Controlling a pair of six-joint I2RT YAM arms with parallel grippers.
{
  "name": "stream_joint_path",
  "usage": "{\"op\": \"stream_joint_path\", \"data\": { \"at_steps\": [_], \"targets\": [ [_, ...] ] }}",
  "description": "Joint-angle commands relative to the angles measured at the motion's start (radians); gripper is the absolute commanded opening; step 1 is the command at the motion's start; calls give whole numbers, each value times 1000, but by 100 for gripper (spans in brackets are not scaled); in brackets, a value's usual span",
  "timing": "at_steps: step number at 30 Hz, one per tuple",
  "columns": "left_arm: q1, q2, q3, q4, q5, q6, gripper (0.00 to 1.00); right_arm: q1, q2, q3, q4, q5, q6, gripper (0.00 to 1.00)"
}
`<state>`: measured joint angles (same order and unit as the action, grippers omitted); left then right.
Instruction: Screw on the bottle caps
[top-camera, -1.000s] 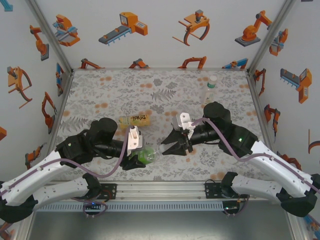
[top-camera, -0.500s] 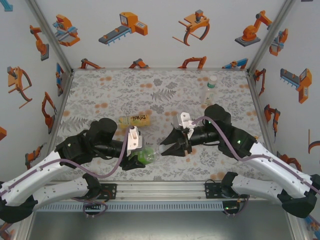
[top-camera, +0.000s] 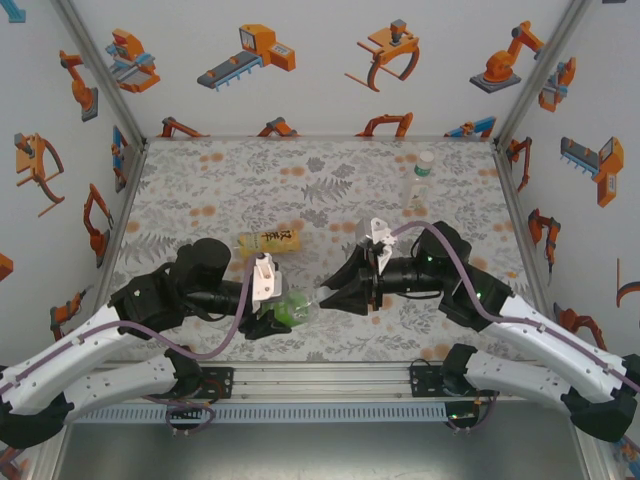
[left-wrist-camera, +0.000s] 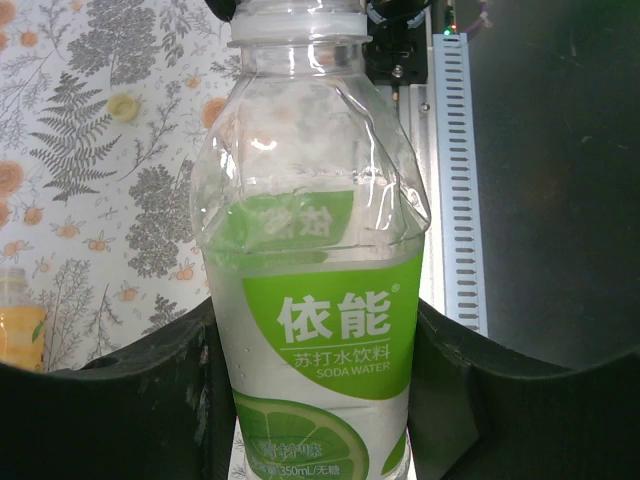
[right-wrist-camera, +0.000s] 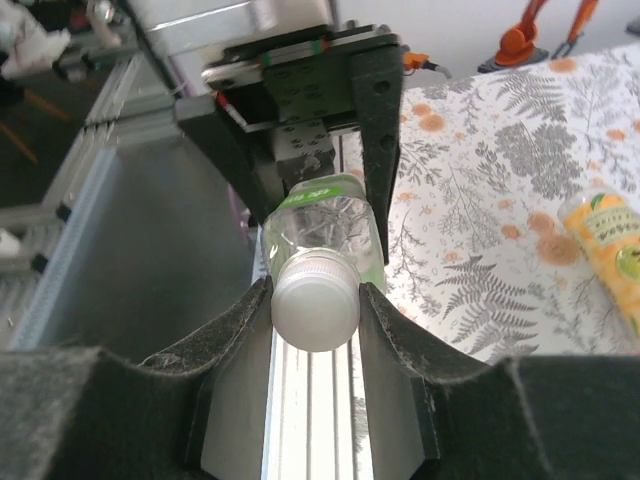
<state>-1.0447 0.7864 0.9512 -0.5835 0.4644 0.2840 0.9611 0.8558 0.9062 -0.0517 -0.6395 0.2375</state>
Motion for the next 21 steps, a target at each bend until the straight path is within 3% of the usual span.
{"op": "stream_joint_path", "data": {
  "at_steps": [1,9,15,21],
  "targets": [
    [2,-16,2,184,-27,-8,0,18,7,-26,-26,186,239,0],
    [2,-4,-9,207,-171,-13,0,22,36,7,-219,462,723,0],
    [2,11,-9,229,-199,-6,0,23,109,65,-347,477,1104,0],
    [3,27,-6,235,-244,-3,0,24,141,112,-438,493,1292,0]
  ]
}}
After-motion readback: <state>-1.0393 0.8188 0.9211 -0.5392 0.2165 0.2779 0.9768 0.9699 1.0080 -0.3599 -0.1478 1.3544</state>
